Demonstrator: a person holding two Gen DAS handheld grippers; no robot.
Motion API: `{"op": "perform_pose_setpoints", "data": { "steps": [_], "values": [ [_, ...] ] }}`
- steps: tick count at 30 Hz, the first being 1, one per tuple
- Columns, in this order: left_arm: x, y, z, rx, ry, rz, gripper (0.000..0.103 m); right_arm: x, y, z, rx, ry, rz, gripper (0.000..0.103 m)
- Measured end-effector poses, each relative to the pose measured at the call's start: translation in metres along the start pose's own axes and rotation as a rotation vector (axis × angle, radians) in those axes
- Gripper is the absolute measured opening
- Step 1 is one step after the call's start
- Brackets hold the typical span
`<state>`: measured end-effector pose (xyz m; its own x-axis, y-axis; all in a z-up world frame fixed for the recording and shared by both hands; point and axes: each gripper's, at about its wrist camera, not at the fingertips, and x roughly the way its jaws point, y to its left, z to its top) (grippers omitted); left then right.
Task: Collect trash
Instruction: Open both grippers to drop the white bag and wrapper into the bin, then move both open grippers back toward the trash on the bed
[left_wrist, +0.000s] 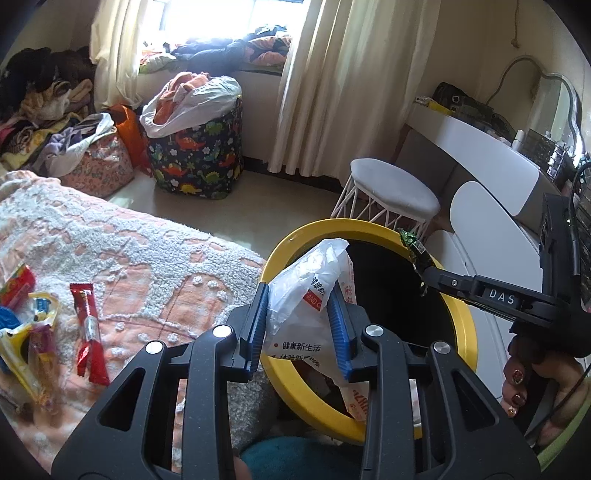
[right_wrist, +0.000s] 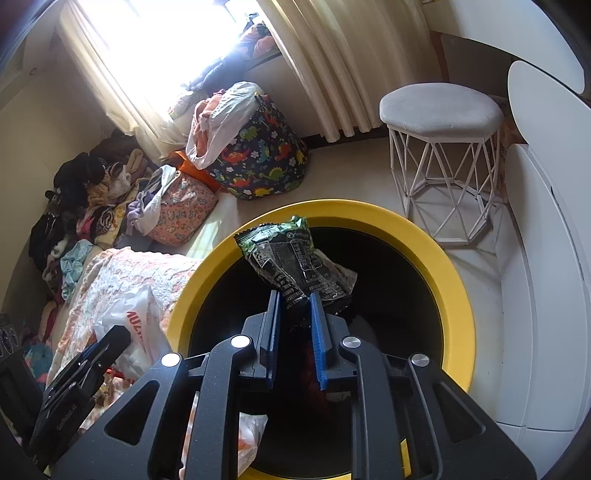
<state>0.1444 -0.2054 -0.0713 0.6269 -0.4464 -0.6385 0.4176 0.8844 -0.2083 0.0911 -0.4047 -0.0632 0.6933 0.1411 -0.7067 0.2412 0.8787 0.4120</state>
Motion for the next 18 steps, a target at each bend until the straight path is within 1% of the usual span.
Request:
{"op": "perform_pose_setpoints", "data": {
  "steps": [1,3,4,5,6,7,9,10,11,12,18],
  "values": [
    [0.002,0.000,0.000,-0.001,0.005,-0.003,0.026,0.000,0.000,0.000,0.003,0.003,-0.001,0.018],
    [0.004,0.002,-0.002,-0.006,0.018,-0.011,0.030,0.001,-0.001,0.000,0.008,0.008,-0.006,0.022],
    [0.004,0.002,-0.003,-0.007,0.021,-0.008,0.037,0.002,-0.001,0.000,0.010,0.011,-0.005,0.026],
    [0.004,0.003,-0.003,-0.010,0.021,-0.007,0.041,0.002,-0.002,0.000,0.013,0.011,-0.008,0.033],
    [0.003,0.003,-0.003,-0.015,0.024,-0.012,0.052,0.002,-0.001,0.000,0.016,0.010,-0.013,0.038],
    [0.001,0.005,-0.003,-0.024,0.024,-0.015,0.064,0.002,-0.001,0.000,0.018,0.008,-0.013,0.045],
    [-0.003,0.008,-0.002,-0.033,0.015,-0.004,0.077,0.000,0.000,0.000,0.017,0.001,-0.013,0.048],
    [-0.005,0.009,-0.002,-0.036,0.011,0.002,0.084,0.000,0.001,0.000,0.015,-0.002,-0.012,0.052],
    [-0.007,0.012,-0.002,-0.043,0.010,0.008,0.089,-0.001,0.002,0.000,0.015,-0.008,-0.011,0.058],
    [-0.009,0.013,-0.002,-0.050,0.009,0.011,0.092,-0.002,0.003,0.000,0.014,-0.014,-0.011,0.060],
    [-0.024,0.029,-0.005,-0.092,-0.004,0.035,0.092,-0.012,0.017,0.001,-0.020,-0.061,0.006,0.071]
  ]
}}
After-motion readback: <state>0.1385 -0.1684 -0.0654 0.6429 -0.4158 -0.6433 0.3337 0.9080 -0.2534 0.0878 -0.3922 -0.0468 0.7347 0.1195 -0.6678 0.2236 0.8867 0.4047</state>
